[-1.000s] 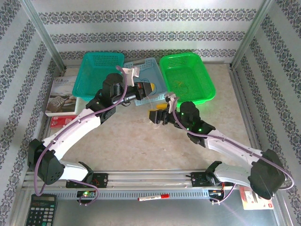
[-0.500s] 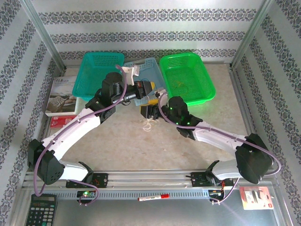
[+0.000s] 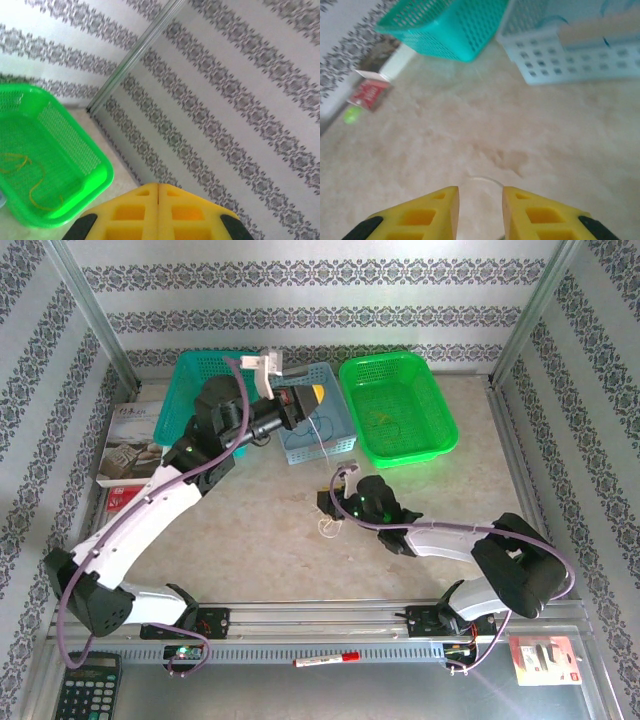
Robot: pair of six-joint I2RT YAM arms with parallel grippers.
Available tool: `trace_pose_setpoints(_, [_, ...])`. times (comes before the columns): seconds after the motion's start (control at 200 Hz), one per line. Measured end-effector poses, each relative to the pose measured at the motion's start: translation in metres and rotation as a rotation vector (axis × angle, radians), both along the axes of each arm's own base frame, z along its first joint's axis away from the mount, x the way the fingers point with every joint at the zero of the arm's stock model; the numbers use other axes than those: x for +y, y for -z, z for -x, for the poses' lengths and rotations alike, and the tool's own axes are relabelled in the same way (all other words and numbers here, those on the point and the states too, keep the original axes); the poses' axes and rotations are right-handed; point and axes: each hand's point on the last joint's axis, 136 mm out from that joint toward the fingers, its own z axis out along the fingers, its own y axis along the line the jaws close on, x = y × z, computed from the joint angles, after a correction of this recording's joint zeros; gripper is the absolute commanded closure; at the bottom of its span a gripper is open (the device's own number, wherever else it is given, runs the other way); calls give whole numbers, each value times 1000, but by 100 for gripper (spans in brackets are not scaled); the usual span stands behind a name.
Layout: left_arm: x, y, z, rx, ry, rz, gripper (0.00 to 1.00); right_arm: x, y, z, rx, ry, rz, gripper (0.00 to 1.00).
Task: Untangle the cables
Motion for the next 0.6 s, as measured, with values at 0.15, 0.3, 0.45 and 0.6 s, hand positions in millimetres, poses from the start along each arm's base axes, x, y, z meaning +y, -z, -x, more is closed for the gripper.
trace_pose_setpoints(0.15, [16,-40,7,-87,-34,30,100,-14,24,9,42,35,22,64])
trace_pose_setpoints(0.3, [25,-49,7,-110,-57,26,100,-19,28,11,45,49,21,64])
trace_pose_setpoints(0.45, [24,-24,5,-68,-60,1,100,-20,24,10,43,61,8,48])
trace_pose_setpoints(0.6, [25,8,-1,-10,-77,-35,100,-20,26,10,45,60,12,50])
